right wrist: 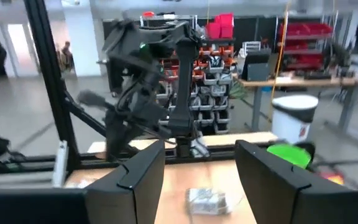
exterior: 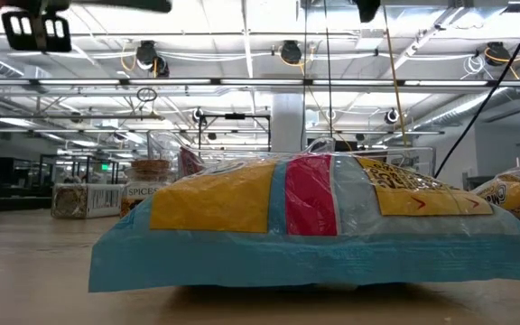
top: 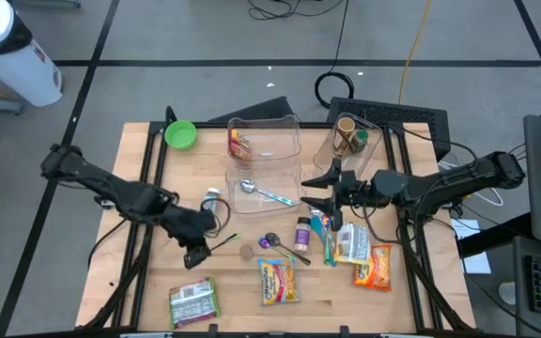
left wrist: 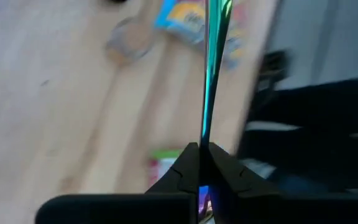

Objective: Pick & Place Food Item
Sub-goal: Put the left green spoon into the bottom transparent bin

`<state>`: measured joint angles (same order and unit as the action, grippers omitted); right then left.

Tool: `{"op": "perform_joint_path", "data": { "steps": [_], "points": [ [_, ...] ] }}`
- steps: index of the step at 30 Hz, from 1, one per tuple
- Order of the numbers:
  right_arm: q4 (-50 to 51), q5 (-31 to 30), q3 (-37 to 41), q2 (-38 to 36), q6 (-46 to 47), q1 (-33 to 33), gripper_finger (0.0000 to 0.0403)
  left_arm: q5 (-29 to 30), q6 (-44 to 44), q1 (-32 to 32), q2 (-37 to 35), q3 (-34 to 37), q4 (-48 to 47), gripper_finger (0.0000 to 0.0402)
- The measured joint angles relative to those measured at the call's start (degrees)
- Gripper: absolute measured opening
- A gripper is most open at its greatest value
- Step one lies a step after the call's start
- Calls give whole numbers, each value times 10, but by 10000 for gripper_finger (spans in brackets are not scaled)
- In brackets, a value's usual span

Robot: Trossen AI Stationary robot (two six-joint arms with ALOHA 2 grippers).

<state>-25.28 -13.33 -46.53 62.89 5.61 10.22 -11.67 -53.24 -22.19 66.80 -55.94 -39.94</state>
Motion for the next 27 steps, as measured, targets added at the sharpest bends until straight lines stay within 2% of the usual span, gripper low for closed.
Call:
{"op": "perform_joint_path", "data": {
  "steps": [5,10,15,20,27],
  "points": [
    [27,0,-63,50,-113,18,187,-34,-21,34,-14,0,102,9],
    [121,-4,-162,118,-266,48,187,-105,-21,82,-7,0,222,12],
    [148,-72,-237,175,-414,77,187,-201,-30,140,-4,0,264,9],
    [150,-93,-269,205,-535,93,187,-269,-59,196,-4,1,279,14],
    [127,-115,-273,223,-621,94,187,-348,-95,253,14,1,349,9]
  ]
}}
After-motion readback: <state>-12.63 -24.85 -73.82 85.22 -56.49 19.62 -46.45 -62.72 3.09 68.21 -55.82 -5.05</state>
